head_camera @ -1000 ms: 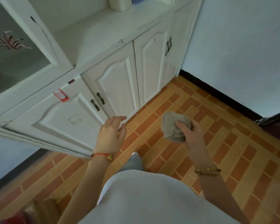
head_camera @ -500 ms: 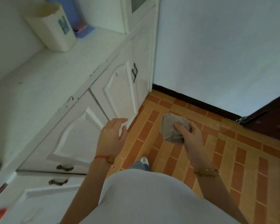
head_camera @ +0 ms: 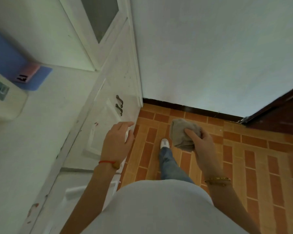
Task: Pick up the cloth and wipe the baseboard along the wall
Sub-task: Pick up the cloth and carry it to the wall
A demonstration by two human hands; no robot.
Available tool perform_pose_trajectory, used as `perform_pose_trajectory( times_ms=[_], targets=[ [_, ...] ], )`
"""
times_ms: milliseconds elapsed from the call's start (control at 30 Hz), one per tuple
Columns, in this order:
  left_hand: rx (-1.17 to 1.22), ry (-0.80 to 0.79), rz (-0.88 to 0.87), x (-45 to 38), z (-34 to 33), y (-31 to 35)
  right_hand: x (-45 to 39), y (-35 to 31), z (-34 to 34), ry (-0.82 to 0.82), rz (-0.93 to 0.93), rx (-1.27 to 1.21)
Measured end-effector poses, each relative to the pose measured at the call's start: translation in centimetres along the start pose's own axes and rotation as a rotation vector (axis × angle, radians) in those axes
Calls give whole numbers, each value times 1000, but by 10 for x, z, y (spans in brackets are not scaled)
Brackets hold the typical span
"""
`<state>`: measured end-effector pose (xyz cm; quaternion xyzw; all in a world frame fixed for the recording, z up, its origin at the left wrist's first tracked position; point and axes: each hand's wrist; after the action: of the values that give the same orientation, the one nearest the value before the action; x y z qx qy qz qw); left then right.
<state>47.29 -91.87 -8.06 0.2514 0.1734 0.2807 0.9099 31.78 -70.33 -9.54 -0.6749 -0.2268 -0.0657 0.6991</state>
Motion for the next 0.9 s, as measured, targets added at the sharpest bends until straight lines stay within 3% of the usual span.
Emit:
perform_pose_trajectory(
  times_ms=[533, 667, 900],
  targets=[
    [52, -51, 57, -297, -127, -28, -290, -80, -103, 78, -77, 32],
    [60, -72, 44, -345, -180, -57, -359, -54, -130, 117, -116, 37],
    [35, -127, 62, -381, -319, -154, -471, 61, -161, 103, -190, 106]
  ],
)
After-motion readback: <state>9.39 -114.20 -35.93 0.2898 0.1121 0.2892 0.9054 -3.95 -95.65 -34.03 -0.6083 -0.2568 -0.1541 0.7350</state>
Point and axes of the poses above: each hand's wrist, its own x-axis away from the middle knuckle, its own z-axis out of the back of the hand, y = z × x, and after that the axes turned 6 degrees about y, right-handed
